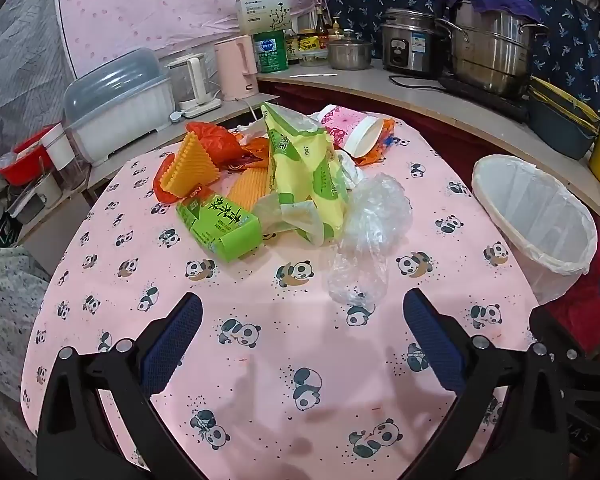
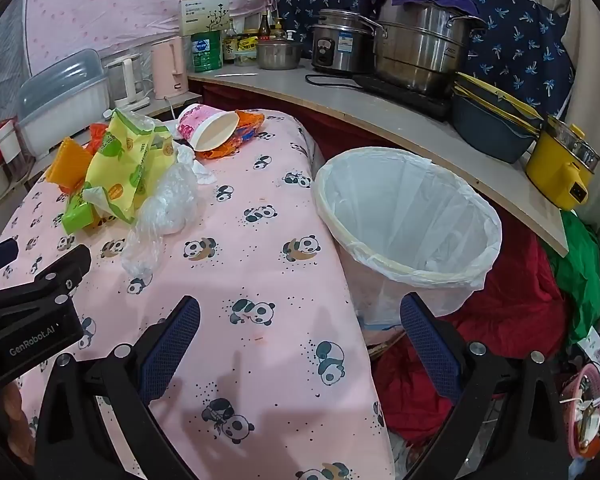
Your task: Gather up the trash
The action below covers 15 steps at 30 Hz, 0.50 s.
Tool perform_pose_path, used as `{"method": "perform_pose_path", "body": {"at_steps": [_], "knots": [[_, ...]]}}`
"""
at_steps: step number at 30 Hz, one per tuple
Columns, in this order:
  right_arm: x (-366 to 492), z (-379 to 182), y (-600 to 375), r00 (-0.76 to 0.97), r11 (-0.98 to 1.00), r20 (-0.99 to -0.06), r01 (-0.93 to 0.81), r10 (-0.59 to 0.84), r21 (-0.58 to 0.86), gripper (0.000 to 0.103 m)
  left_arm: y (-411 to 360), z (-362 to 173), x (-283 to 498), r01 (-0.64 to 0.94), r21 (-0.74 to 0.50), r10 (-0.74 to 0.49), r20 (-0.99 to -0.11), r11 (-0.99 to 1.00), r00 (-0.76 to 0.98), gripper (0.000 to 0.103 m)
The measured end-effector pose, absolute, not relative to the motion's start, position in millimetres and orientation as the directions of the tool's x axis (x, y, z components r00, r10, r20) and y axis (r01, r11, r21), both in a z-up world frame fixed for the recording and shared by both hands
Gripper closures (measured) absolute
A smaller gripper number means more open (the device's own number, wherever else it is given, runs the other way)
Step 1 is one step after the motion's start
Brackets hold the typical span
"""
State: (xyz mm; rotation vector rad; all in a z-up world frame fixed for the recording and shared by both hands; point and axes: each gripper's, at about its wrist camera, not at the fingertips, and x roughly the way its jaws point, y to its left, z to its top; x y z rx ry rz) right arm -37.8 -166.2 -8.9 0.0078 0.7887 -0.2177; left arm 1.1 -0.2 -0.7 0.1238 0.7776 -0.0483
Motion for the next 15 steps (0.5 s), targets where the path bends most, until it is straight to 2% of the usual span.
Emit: {"method": "perform_pose_path", "body": {"at_steps": [15], "knots": [[-36.3,-11.6,-165.0,0.678,0.978,-0.710,0.196,-0.192,-0.077,0.007,0.7,-5.5,-0.1,0.091,0.092,-0.001,-0.698,0.992,0.716,0.007]]}}
